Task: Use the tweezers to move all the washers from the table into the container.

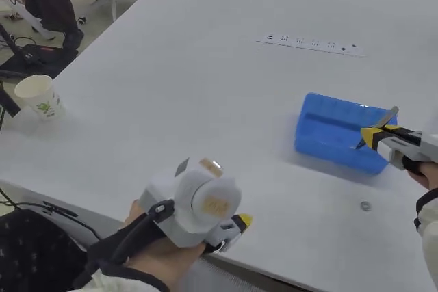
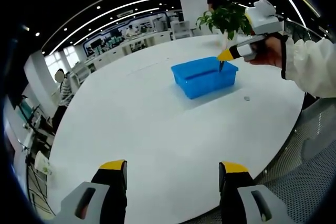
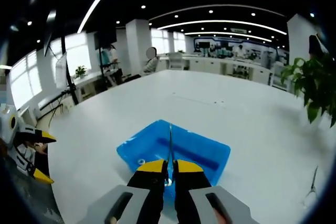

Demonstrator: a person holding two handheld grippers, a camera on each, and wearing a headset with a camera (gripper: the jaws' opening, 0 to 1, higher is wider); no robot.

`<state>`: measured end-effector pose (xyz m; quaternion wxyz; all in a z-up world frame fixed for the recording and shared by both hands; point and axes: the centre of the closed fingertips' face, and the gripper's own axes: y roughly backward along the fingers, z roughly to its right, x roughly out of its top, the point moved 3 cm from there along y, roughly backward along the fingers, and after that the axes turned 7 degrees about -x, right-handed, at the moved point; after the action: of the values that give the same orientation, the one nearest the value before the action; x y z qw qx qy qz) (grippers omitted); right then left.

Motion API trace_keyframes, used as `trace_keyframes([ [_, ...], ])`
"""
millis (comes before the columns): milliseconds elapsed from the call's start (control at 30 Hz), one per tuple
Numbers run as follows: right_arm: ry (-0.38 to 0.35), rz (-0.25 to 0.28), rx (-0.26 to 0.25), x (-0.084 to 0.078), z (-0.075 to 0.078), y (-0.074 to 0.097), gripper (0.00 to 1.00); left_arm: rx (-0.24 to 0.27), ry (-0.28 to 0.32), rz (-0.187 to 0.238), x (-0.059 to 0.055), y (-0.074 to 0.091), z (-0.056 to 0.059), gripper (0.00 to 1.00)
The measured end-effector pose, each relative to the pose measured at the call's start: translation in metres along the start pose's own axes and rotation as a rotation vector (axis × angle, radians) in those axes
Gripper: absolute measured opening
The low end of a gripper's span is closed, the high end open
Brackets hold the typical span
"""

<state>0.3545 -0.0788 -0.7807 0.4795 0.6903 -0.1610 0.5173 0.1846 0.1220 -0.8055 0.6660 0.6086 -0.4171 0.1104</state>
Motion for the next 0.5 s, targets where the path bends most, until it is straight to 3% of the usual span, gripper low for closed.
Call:
trace_keyframes([
  [500, 0.093, -0.026, -0.026, -0.012, -0.002, -0.016, 0.03, 0.001, 0.006, 0.002, 0.0, 0.0, -0.001, 0.71],
])
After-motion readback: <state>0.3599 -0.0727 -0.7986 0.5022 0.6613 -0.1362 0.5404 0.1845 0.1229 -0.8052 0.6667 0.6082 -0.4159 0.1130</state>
